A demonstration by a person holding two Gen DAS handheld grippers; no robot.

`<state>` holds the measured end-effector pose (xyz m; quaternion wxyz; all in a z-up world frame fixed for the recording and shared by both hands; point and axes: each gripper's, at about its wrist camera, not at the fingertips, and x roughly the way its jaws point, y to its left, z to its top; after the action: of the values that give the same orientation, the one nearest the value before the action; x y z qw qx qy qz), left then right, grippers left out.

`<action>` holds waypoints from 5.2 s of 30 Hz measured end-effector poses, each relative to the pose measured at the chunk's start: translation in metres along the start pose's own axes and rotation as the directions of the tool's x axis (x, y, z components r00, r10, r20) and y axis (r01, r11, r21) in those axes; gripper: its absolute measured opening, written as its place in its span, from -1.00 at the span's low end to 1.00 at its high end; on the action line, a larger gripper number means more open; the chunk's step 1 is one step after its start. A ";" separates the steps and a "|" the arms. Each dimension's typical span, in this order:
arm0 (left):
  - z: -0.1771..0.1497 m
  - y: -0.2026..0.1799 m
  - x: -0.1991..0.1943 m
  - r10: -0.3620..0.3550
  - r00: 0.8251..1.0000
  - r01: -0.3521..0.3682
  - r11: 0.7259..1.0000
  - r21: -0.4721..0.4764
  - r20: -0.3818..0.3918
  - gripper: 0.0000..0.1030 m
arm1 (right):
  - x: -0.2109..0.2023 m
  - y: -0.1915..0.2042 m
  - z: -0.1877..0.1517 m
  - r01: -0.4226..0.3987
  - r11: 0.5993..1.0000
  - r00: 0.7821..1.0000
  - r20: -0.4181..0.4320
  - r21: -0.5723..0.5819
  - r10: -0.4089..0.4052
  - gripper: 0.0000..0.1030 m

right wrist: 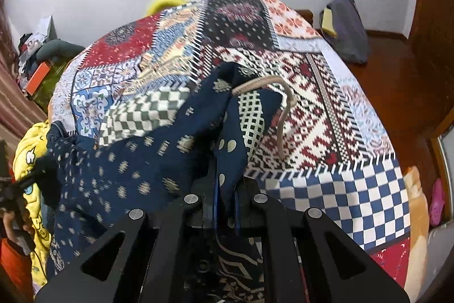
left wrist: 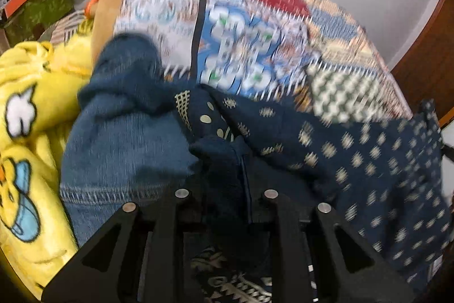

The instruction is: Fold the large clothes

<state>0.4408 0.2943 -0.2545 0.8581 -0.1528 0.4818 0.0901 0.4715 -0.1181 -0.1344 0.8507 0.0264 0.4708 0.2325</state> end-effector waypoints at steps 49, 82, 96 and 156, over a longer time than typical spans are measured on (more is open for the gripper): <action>-0.296 -0.014 -0.137 -0.387 0.867 0.363 0.922 -0.134 -0.316 0.39 | -0.156 0.006 -0.255 0.015 1.000 0.973 -0.230 -0.015 -0.018 0.53; -0.045 -0.041 -0.193 -0.190 0.944 0.208 0.977 -0.040 0.270 -0.74 | -0.157 0.050 -0.040 -0.063 0.993 0.976 0.203 -0.098 0.082 -0.85; -0.004 -0.025 -0.006 -0.044 0.998 0.048 0.993 -0.110 0.040 -0.70 | 0.001 0.013 0.004 0.059 0.998 0.998 0.007 -0.012 -0.059 -0.85; -0.028 -0.123 -0.048 -0.116 0.992 0.104 0.975 0.195 0.047 0.23 | -0.049 0.143 -0.037 -0.081 0.944 0.995 0.025 -0.321 0.095 -0.55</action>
<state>0.4307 0.1687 -0.2053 0.8861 -0.0930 0.4541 -0.0002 0.3663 -0.0178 -0.0782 0.8418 -0.0859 0.4080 0.3428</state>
